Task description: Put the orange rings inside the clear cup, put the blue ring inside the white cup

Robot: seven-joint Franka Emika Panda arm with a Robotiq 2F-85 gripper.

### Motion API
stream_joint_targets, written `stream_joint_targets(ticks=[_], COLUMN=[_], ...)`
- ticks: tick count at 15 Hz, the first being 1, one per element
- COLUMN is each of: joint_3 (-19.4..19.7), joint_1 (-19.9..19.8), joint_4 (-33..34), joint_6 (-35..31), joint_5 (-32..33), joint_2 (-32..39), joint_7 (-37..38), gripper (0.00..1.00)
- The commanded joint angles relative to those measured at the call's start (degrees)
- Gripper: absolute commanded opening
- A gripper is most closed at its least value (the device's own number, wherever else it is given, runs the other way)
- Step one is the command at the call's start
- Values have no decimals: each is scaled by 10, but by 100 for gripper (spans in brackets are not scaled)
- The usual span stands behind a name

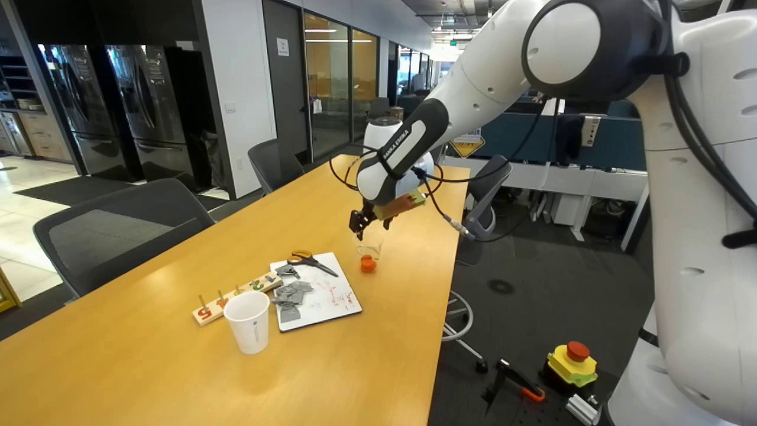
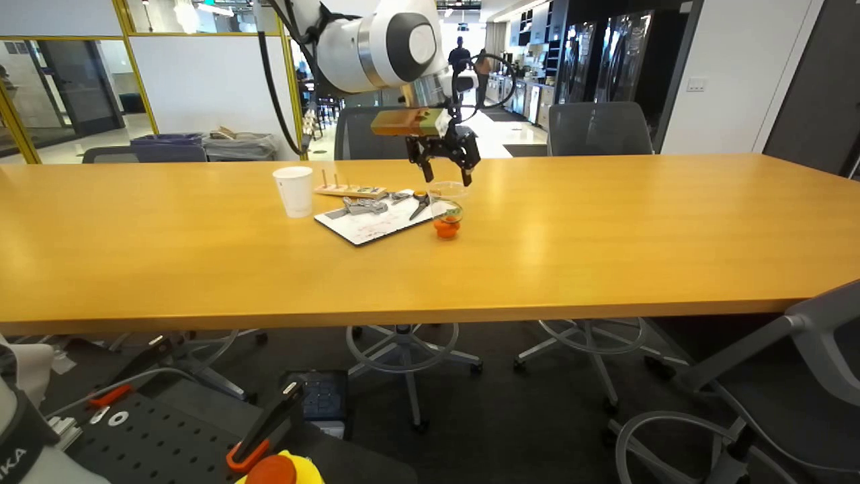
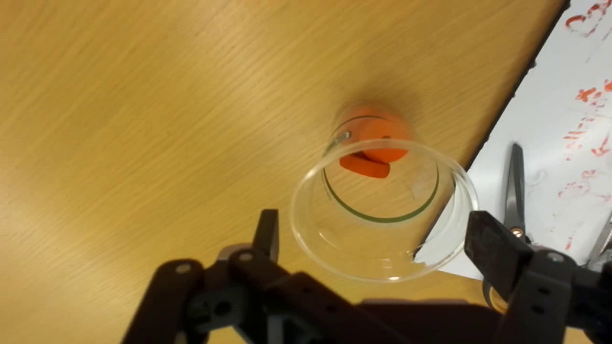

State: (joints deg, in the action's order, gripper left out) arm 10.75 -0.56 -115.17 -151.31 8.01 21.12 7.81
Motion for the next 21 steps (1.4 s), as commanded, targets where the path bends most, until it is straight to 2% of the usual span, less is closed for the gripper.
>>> stream_joint_targets(ticks=[1,5,10,14,16,21], joint_3=[-5,-31,-50,-36,-26,-33], joint_1=[10,-1,-13,-9,-7,-27], joint_4=[-80,-155,-238,-307,-318,-341], joint_6=[62,134,293,388,411,406], joint_5=[32,45,35,23,14,6], joint_2=[-125,-246,-412,-544,-574,-607], joint_7=[-5,-42,-96,-206,-238,-170], gripper=[100,100,100,100,100,100])
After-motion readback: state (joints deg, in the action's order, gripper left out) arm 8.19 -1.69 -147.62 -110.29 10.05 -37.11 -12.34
